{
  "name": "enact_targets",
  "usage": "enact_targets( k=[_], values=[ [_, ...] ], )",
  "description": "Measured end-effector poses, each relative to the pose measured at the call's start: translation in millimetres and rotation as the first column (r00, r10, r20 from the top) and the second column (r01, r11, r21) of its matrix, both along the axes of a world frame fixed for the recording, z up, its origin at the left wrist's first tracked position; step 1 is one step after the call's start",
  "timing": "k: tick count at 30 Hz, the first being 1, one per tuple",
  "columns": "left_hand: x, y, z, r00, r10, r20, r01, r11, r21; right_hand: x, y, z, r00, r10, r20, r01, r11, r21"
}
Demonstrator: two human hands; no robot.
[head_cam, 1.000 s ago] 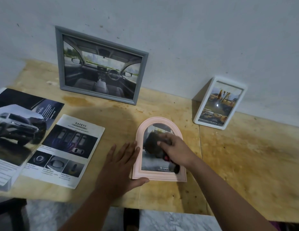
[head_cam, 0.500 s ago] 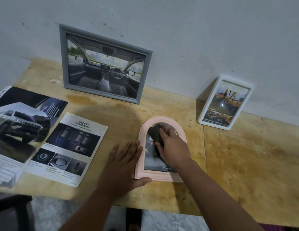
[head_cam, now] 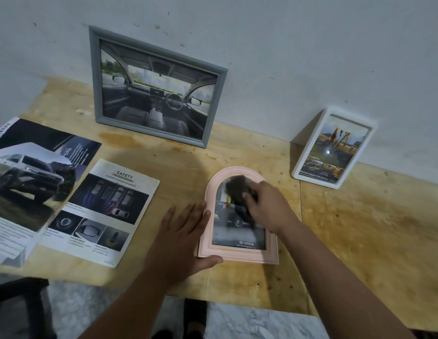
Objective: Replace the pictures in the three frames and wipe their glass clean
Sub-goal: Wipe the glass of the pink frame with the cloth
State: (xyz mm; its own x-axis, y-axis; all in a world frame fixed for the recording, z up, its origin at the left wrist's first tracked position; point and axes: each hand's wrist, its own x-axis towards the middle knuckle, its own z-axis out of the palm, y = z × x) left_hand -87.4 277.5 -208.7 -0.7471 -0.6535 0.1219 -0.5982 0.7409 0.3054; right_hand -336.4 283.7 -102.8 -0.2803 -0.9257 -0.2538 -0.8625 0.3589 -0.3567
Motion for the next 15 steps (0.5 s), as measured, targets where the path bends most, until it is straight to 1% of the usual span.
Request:
enact_targets(
  k=[1,2,4,6,9,12,13,15],
  values=[
    [-0.5,0.0,0.4,1.000,-0.001,0.017,0.001,1.000,0.001,-0.7,-10.5,-4.5,0.997,-0.015,-0.079,0.014,1.000,-0.018],
    [-1.3,-0.1,0.6,0.999,-0.001,0.033,0.001,1.000,0.001,1.4,-18.4,-12.3,0.990,-0.007,-0.142,0.009,1.000,0.012],
    [-2.4,-0.1,0.3,0.999,0.004,0.047,-0.005,1.000,0.002,14.4,-23.4,-23.9,0.971,0.067,-0.228,-0.040,0.992,0.121],
    [-2.1,-0.7,-0.7,0.999,0.004,0.050,-0.005,1.000,0.007,27.7,-15.2,-27.4,0.948,0.155,-0.279,-0.112,0.980,0.162],
    [-0.9,-0.6,-1.9,0.999,-0.006,0.047,0.006,1.000,0.001,40.0,11.5,-20.4,0.937,0.224,-0.268,-0.185,0.969,0.162],
    [-0.4,-0.2,-1.0,1.000,-0.010,0.024,0.010,1.000,0.005,49.7,44.6,-11.3,0.931,0.296,-0.215,-0.251,0.944,0.214],
    [-0.3,-0.3,-0.6,1.000,-0.011,0.020,0.011,1.000,0.005,50.2,51.7,-7.7,0.928,0.327,-0.180,-0.280,0.929,0.244],
    [-0.1,-0.7,0.2,1.000,-0.009,0.010,0.009,1.000,0.002,40.7,47.1,1.7,0.949,0.306,-0.077,-0.278,0.926,0.256]
  ],
)
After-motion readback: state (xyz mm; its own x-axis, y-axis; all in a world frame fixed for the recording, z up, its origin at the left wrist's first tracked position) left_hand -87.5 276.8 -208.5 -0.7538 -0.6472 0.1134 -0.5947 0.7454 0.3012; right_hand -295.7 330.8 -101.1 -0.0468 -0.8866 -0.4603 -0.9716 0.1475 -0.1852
